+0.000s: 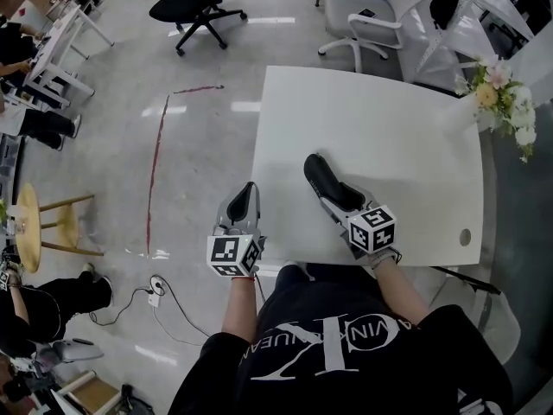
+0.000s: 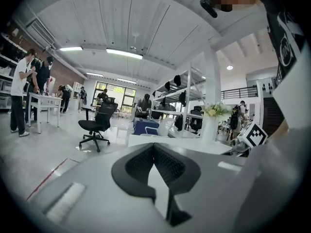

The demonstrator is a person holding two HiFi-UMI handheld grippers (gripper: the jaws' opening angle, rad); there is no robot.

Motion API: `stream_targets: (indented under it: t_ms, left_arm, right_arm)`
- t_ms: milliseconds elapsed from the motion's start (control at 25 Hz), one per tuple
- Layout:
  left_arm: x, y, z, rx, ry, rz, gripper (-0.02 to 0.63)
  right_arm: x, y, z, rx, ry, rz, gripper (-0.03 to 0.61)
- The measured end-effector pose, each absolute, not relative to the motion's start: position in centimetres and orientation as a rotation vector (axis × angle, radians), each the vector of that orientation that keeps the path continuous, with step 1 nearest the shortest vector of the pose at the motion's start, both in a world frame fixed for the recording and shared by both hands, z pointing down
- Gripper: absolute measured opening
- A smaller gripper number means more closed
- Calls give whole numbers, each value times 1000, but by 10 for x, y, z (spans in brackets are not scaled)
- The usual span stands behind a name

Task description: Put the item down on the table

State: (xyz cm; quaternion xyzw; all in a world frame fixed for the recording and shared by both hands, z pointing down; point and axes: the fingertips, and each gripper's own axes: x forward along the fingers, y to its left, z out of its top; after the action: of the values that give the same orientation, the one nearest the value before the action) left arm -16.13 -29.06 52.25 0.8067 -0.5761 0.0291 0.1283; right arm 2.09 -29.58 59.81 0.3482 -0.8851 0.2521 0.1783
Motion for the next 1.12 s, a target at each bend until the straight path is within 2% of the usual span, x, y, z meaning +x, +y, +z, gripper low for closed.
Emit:
stream_targets:
  t_ms: [1120]
  left_arm:
    - [-155,-296,523,2359,-1629,73,11]
  right_arm:
    - [46,-314,588,1110,-2463,760,272]
